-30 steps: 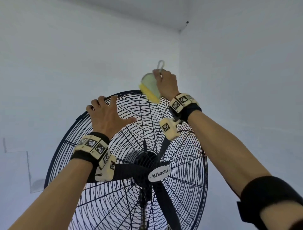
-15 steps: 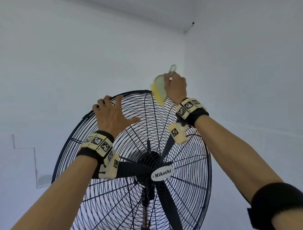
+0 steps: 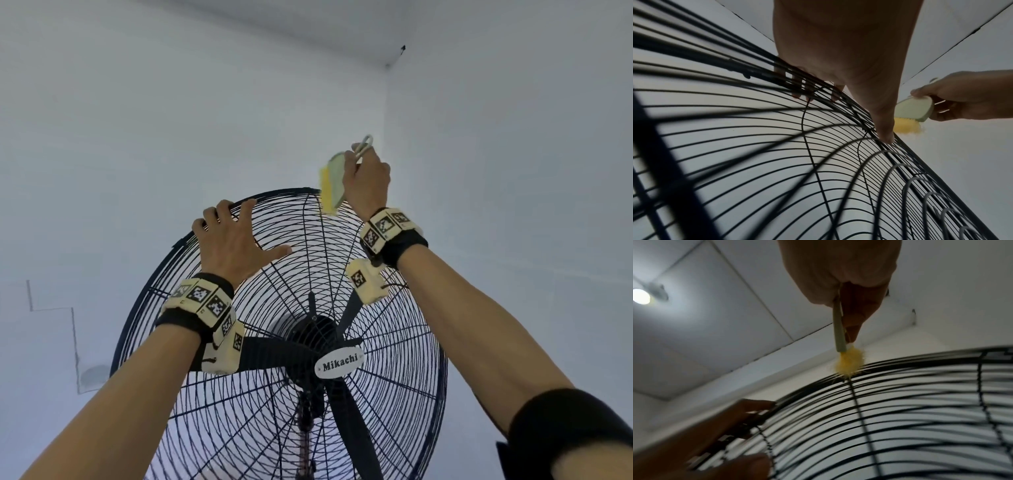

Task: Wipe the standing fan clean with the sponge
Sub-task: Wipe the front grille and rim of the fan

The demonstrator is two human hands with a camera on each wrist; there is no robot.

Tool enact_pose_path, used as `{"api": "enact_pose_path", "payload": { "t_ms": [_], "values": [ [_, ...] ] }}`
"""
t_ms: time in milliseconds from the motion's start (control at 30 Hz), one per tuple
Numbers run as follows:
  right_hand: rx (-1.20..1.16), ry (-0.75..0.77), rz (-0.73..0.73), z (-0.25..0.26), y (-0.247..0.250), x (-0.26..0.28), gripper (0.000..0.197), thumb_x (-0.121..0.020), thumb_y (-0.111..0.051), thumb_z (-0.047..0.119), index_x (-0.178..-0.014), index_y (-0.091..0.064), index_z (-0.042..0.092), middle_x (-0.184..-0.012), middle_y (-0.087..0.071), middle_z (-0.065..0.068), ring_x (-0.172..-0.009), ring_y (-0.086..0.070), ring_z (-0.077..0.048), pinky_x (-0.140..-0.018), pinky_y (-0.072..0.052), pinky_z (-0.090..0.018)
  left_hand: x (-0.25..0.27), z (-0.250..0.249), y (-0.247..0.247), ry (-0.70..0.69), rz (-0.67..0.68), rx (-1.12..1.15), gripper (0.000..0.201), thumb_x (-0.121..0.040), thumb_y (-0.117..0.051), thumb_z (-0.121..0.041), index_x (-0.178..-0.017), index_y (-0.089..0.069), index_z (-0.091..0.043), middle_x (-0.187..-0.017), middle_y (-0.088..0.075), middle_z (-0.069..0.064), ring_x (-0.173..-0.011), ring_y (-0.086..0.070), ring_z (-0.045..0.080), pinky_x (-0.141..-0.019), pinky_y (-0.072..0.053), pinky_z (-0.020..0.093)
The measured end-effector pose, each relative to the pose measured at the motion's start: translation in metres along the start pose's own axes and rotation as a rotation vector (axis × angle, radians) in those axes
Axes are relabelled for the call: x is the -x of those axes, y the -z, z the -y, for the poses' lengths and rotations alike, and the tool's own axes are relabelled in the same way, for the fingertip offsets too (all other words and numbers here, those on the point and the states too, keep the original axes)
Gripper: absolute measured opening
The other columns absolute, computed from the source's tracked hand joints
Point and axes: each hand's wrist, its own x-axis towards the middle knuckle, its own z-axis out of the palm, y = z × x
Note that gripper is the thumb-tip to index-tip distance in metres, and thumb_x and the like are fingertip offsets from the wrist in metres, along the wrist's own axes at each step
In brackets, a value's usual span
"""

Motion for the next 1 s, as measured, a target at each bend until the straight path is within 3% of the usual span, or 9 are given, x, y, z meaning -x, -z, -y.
{"api": "enact_pose_path", "payload": {
  "t_ms": [100, 167, 267, 367, 433, 567, 733, 900, 1000],
  "values": [
    [-0.128, 0.024, -0.01, 0.003, -0.009, -0.001, 0.033, -0.107, -0.047, 0.034, -0.126, -0.064, 0.013, -0.09, -0.073, -0.006, -0.092, -0.066, -0.037, -0.088, -0.047, -0.038, -0.001, 0.0, 0.0, 0.005, 0.016, -0.01, 0.122, -0.064, -0.038, -0.103, -0.157, -0.029, -0.025, -0.15, -0.04, 0.018, -0.13, -0.04, 0.041, -0.107, -0.035, 0.057],
    [-0.097, 0.039, 0.045, 0.008, -0.013, -0.005, 0.032, -0.107, -0.048, 0.033, -0.123, -0.065, 0.011, -0.09, -0.074, -0.008, -0.091, -0.066, -0.036, -0.086, -0.051, -0.041, -0.001, 0.001, 0.0, 0.008, 0.021, -0.011, 0.122, -0.064, -0.039, -0.102, -0.158, -0.028, -0.025, -0.151, -0.039, 0.018, -0.131, -0.04, 0.041, -0.108, -0.034, 0.056],
    [0.102, 0.083, 0.208, 0.022, -0.007, -0.02, 0.036, -0.106, -0.048, 0.033, -0.11, -0.064, 0.001, -0.092, -0.071, -0.013, -0.092, -0.065, -0.034, -0.076, -0.048, -0.036, -0.001, 0.002, -0.001, 0.011, 0.017, -0.008, 0.121, -0.065, -0.042, -0.102, -0.157, -0.029, -0.025, -0.15, -0.039, 0.019, -0.131, -0.04, 0.042, -0.108, -0.034, 0.057],
    [0.235, 0.097, 0.301, 0.041, 0.007, -0.034, 0.031, -0.1, -0.054, 0.03, -0.086, -0.057, 0.003, -0.073, -0.055, -0.007, -0.082, -0.056, -0.03, -0.065, -0.038, -0.032, 0.0, 0.001, -0.002, 0.005, 0.01, -0.001, 0.12, -0.066, -0.043, -0.101, -0.156, -0.031, -0.024, -0.15, -0.04, 0.019, -0.131, -0.04, 0.043, -0.108, -0.034, 0.057],
    [0.261, 0.114, 0.264, 0.046, 0.008, -0.035, 0.03, -0.102, -0.051, 0.03, -0.091, -0.059, 0.003, -0.075, -0.055, -0.007, -0.085, -0.055, -0.031, -0.065, -0.034, -0.03, 0.0, -0.001, -0.002, 0.0, 0.003, 0.008, 0.119, -0.065, -0.044, -0.1, -0.156, -0.032, -0.024, -0.149, -0.041, 0.019, -0.13, -0.04, 0.043, -0.108, -0.034, 0.058],
    [0.219, 0.118, 0.242, 0.038, -0.004, -0.02, 0.035, -0.108, -0.043, 0.031, -0.117, -0.058, 0.001, -0.104, -0.066, -0.019, -0.107, -0.056, -0.036, -0.074, -0.035, -0.031, 0.0, 0.0, -0.001, 0.004, 0.0, 0.013, 0.12, -0.065, -0.044, -0.101, -0.156, -0.033, -0.024, -0.149, -0.041, 0.019, -0.13, -0.041, 0.043, -0.109, -0.034, 0.058],
    [0.296, 0.147, 0.28, 0.052, 0.01, -0.026, 0.027, -0.1, -0.05, 0.026, -0.087, -0.056, 0.002, -0.081, -0.053, -0.011, -0.096, -0.05, -0.03, -0.068, -0.037, -0.032, 0.001, 0.0, -0.003, 0.007, -0.003, 0.005, 0.119, -0.065, -0.045, -0.101, -0.156, -0.033, -0.024, -0.149, -0.042, 0.019, -0.13, -0.041, 0.042, -0.108, -0.035, 0.058],
    [0.234, 0.167, 0.245, 0.037, 0.003, -0.009, 0.03, -0.107, -0.043, 0.027, -0.114, -0.057, 0.001, -0.092, -0.057, -0.012, -0.109, -0.052, -0.034, -0.073, -0.036, -0.033, -0.002, -0.001, -0.002, 0.006, -0.001, 0.0, 0.12, -0.065, -0.043, -0.101, -0.156, -0.032, -0.024, -0.149, -0.041, 0.018, -0.13, -0.041, 0.042, -0.108, -0.034, 0.057],
    [0.304, 0.167, 0.293, 0.039, 0.011, -0.014, 0.026, -0.101, -0.048, 0.026, -0.086, -0.053, 0.005, -0.079, -0.049, -0.006, -0.098, -0.048, -0.029, -0.068, -0.034, -0.032, -0.001, -0.001, -0.003, 0.015, 0.001, 0.0, 0.119, -0.065, -0.043, -0.101, -0.156, -0.031, -0.025, -0.15, -0.04, 0.018, -0.131, -0.04, 0.042, -0.109, -0.033, 0.057]
  ]
}}
